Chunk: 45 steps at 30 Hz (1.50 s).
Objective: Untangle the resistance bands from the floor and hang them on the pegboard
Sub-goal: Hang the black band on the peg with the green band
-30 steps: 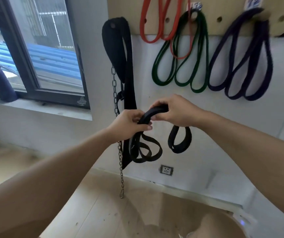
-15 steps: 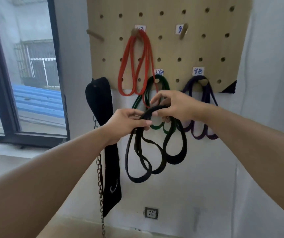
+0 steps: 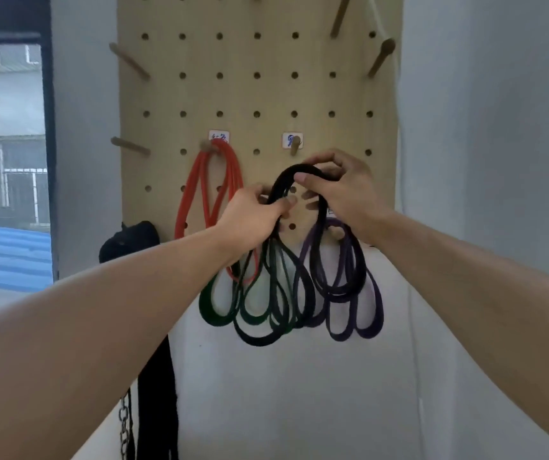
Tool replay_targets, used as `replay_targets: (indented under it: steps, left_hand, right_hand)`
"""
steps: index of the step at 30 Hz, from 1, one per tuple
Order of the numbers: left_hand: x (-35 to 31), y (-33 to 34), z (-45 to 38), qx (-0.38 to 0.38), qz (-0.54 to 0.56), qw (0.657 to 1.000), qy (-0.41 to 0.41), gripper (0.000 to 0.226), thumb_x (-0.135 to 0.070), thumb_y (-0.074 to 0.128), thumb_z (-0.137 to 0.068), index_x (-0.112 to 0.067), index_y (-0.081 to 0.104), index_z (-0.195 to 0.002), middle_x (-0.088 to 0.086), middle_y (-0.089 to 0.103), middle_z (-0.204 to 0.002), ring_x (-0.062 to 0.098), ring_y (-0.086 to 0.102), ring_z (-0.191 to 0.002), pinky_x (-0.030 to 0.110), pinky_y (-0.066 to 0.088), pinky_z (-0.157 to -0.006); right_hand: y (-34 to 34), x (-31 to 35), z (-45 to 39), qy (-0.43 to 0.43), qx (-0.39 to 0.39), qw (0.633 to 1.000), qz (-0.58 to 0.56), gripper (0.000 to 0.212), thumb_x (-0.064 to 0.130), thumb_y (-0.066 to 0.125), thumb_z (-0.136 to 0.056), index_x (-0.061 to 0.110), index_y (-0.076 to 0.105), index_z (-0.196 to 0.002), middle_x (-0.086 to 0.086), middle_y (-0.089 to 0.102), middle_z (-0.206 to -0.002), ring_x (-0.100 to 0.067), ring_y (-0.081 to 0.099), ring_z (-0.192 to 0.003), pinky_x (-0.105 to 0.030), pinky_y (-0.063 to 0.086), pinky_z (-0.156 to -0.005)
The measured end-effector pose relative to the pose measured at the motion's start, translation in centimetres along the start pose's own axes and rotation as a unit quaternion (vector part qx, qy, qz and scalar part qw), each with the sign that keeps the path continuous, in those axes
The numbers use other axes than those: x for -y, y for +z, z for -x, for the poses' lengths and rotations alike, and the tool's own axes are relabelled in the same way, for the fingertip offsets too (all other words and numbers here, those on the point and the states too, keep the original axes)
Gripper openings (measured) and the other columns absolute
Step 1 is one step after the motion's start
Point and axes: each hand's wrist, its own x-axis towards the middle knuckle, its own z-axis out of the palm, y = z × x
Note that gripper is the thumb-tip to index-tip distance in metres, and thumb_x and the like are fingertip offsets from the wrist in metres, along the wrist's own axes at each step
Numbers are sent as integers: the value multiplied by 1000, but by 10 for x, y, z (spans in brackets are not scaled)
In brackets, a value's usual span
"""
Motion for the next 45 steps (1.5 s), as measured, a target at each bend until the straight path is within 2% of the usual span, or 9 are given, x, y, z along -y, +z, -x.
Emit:
replay_targets:
  steps: [12,15,19,29,32,35,38,42,45]
  left_hand:
    - [-35,-7,-88,-77,-56,993,71,35,-27,68,-97,-22,50,-127,2,66,-104,19,71,-89,35,61,-83]
    - [-29,-9,-107,-88,-60,991,79,39,-24,71,-94,-22,53,-129,2,68,-104,19,70,-94,36,58,-86]
    - [-23,-3,-124,-112,-35,990,78,26,-21,65,-97,-26,57,-121,0,67,-102,15,69,-94,28,55,-78]
    - [-11,6,-146,-121,-50,990,55,20,-16,65,-98,-22,64,-118,3,68,-108,17,66,-100,27,55,-83]
    - [-10,4,-147,-117,-106,986,56,30,-16,62,-100,-19,65,-129,0,64,-111,14,59,-97,16,46,-69]
    - [-5,5,-146,-142,-186,969,75,38,-8,59,-99,-17,61,-135,8,65,-127,23,64,-110,29,57,-86]
    - [1,6,-148,-150,-230,957,97,31,-5,59,-98,-17,68,-125,5,68,-113,21,66,-101,31,57,-83]
    - [9,6,-154,-119,-252,959,54,23,-8,61,-98,-19,74,-113,4,72,-100,23,70,-89,39,62,-81]
    - [11,9,-154,-98,-273,956,49,27,-12,58,-99,-22,72,-120,6,72,-105,25,69,-92,42,62,-84]
  right_hand:
    - [3,9,-95,-34,-119,992,-13,21,17,79,-92,29,62,-93,-1,73,-95,-14,70,-76,-16,53,-57]
    - [9,-4,-112,-23,-142,989,-17,20,15,78,-91,28,62,-92,-5,72,-96,-17,69,-78,-20,56,-59]
    - [15,-21,-129,16,-192,981,-33,18,18,79,-89,29,65,-95,-3,71,-111,-24,71,-102,-40,61,-91]
    - [39,-42,-147,131,-228,960,-100,18,16,72,-96,20,57,-107,-8,69,-104,-21,68,-85,-41,65,-79]
    - [43,-48,-151,128,-244,958,-77,19,17,72,-96,21,54,-93,-9,69,-106,-26,70,-93,-45,63,-84]
    - [43,-57,-156,119,-256,959,-18,17,17,67,-99,18,51,-96,-3,62,-103,-19,61,-88,-33,55,-73]
    - [41,-61,-160,116,-249,960,51,15,22,67,-99,18,53,-104,0,59,-100,-15,57,-84,-23,42,-61]
    - [37,-62,-161,138,-236,944,183,21,38,75,-90,25,63,-99,-2,68,-115,-25,63,-108,-39,55,-94]
    - [30,-64,-161,138,-212,955,156,24,34,80,-89,17,69,-103,-3,69,-100,-21,65,-93,-34,58,-80]
